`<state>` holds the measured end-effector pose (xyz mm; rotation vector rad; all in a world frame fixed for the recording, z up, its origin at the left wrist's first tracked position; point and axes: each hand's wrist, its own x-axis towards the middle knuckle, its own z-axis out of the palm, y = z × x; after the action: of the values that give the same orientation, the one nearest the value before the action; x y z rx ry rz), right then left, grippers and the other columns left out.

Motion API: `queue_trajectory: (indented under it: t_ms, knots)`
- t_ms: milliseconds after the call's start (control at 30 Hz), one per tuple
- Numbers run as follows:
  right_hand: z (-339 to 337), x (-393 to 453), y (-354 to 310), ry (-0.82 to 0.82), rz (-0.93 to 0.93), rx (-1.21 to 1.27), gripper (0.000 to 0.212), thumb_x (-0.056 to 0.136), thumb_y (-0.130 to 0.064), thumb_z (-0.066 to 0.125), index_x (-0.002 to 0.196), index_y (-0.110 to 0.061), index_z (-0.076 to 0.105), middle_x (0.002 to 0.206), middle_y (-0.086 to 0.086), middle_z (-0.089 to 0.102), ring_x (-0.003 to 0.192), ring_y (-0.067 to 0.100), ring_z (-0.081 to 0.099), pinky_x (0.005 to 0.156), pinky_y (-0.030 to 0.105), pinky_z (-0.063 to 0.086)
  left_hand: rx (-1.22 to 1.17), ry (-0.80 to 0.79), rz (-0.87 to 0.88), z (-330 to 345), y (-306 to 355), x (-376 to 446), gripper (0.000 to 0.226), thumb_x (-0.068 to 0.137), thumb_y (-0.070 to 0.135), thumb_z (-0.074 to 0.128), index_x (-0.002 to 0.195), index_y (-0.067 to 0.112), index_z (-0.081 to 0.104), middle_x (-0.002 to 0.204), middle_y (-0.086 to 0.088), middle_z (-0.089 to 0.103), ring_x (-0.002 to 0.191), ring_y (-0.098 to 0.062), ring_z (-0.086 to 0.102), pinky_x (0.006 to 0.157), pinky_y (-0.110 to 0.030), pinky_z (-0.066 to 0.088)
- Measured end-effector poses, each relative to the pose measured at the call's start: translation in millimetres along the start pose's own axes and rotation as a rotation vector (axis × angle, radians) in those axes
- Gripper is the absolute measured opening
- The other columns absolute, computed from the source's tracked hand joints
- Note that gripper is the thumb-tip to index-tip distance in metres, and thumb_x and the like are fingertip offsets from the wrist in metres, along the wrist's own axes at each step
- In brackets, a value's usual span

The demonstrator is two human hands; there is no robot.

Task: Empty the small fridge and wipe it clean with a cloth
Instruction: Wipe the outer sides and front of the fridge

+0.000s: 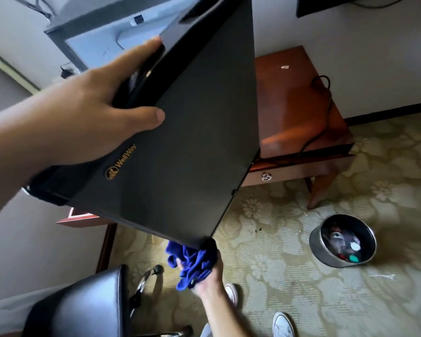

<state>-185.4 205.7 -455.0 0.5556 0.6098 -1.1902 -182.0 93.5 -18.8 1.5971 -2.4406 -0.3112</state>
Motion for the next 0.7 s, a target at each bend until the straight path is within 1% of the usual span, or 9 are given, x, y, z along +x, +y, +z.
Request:
queue_trajectory:
  t_ms: [67, 133, 167, 233, 300, 400, 533, 633, 700]
  knots:
    - [10.1, -2.4, -43.4, 0.115, -0.196, -0.099, 0.047, 0.075, -0.042, 0.075, 0.106, -0.009, 0.063, 0.101, 0.017, 0.068, 0.096, 0.033, 0.061, 0.094, 0.045, 0.046, 0.049, -0.031, -0.022, -2.8, 4.2, -0.7, 0.082, 0.085, 0.057, 0.074, 0.129, 0.088, 0.013, 0.140, 0.011, 0.059, 0.122, -0.032, 0.060, 0.110, -0.053, 0.043]
    - [23.7, -5.6, -111.8, 0.252, -0.385, -0.294, 0.030, 0.082, -0.049, 0.071, 0.098, -0.024, 0.062, 0.097, 0.002, 0.066, 0.088, 0.019, 0.063, 0.089, 0.032, 0.052, 0.031, -0.051, -0.026, -6.2, 8.4, -3.4, 0.082, 0.084, 0.059, 0.073, 0.129, 0.088, 0.011, 0.139, 0.007, 0.061, 0.125, -0.034, 0.059, 0.111, -0.053, 0.043]
    - [39.2, -18.8, -146.1, 0.296, -0.472, -0.417, 0.031, 0.087, -0.054, 0.063, 0.102, -0.027, 0.064, 0.104, 0.000, 0.068, 0.092, 0.018, 0.066, 0.091, 0.034, 0.055, 0.031, -0.051, -0.035, -7.5, 9.4, -3.2, 0.083, 0.084, 0.060, 0.073, 0.130, 0.088, 0.010, 0.139, 0.004, 0.061, 0.125, -0.034, 0.059, 0.110, -0.053, 0.044]
    - [70.5, -23.7, -211.3, 0.293, -0.579, -0.479, 0.053, 0.079, -0.061, 0.068, 0.115, -0.022, 0.069, 0.116, 0.003, 0.072, 0.103, 0.025, 0.070, 0.096, 0.046, 0.056, 0.040, -0.056, -0.033, -9.6, 9.7, -3.5, 0.086, 0.085, 0.054, 0.072, 0.132, 0.087, 0.008, 0.139, 0.003, 0.062, 0.124, -0.034, 0.060, 0.108, -0.050, 0.045]
    - [119.8, -30.0, -256.0, 0.264, -0.667, -0.537, 0.057, 0.077, -0.052, 0.077, 0.120, -0.016, 0.066, 0.122, 0.009, 0.069, 0.104, 0.030, 0.068, 0.094, 0.047, 0.057, 0.018, -0.068, -0.025, -10.9, 14.6, -5.9, 0.088, 0.085, 0.051, 0.070, 0.135, 0.084, 0.006, 0.143, 0.007, 0.058, 0.125, -0.031, 0.058, 0.105, -0.043, 0.045]
    - [207.5, -51.5, -272.6, 0.162, -0.830, -0.654, 0.045, 0.084, -0.043, 0.074, 0.124, -0.028, 0.061, 0.119, 0.005, 0.068, 0.105, 0.028, 0.066, 0.092, 0.046, 0.057, 0.002, -0.129, -0.015, -12.1, 23.2, -12.2, 0.088, 0.073, 0.056, 0.054, 0.139, 0.079, 0.000, 0.150, 0.011, 0.050, 0.128, -0.029, 0.055, 0.103, -0.039, 0.044]
    - [252.3, -92.1, -261.0, 0.112, -0.968, -0.682, 0.023, 0.082, -0.031, 0.071, 0.105, -0.028, 0.072, 0.098, 0.002, 0.074, 0.092, 0.024, 0.070, 0.083, 0.039, 0.057, 0.010, -0.193, 0.020, -16.0, 25.8, -19.7, 0.091, 0.071, 0.057, 0.041, 0.142, 0.069, -0.015, 0.144, 0.004, 0.049, 0.124, -0.032, 0.058, 0.104, -0.042, 0.046]
    - [293.4, -130.2, -276.9, -0.048, -1.123, -0.686, 0.017, 0.081, -0.025, 0.072, 0.098, -0.022, 0.076, 0.100, 0.005, 0.075, 0.096, 0.024, 0.070, 0.089, 0.039, 0.052, 0.019, -0.163, 0.078, -14.7, 28.6, -24.9, 0.092, 0.076, 0.055, 0.038, 0.146, 0.059, -0.022, 0.133, 0.000, 0.047, 0.112, -0.032, 0.062, 0.096, -0.040, 0.049]
    - [327.9, -137.7, -294.3, -0.096, -1.188, -0.732, 0.014, 0.087, -0.025, 0.068, 0.099, -0.020, 0.073, 0.100, 0.004, 0.074, 0.095, 0.015, 0.070, 0.086, 0.030, 0.054, -0.050, -0.140, 0.103, -6.9, 33.6, -26.1, 0.093, 0.082, 0.050, 0.044, 0.150, 0.052, -0.019, 0.138, -0.001, 0.041, 0.115, -0.032, 0.059, 0.094, -0.040, 0.049]
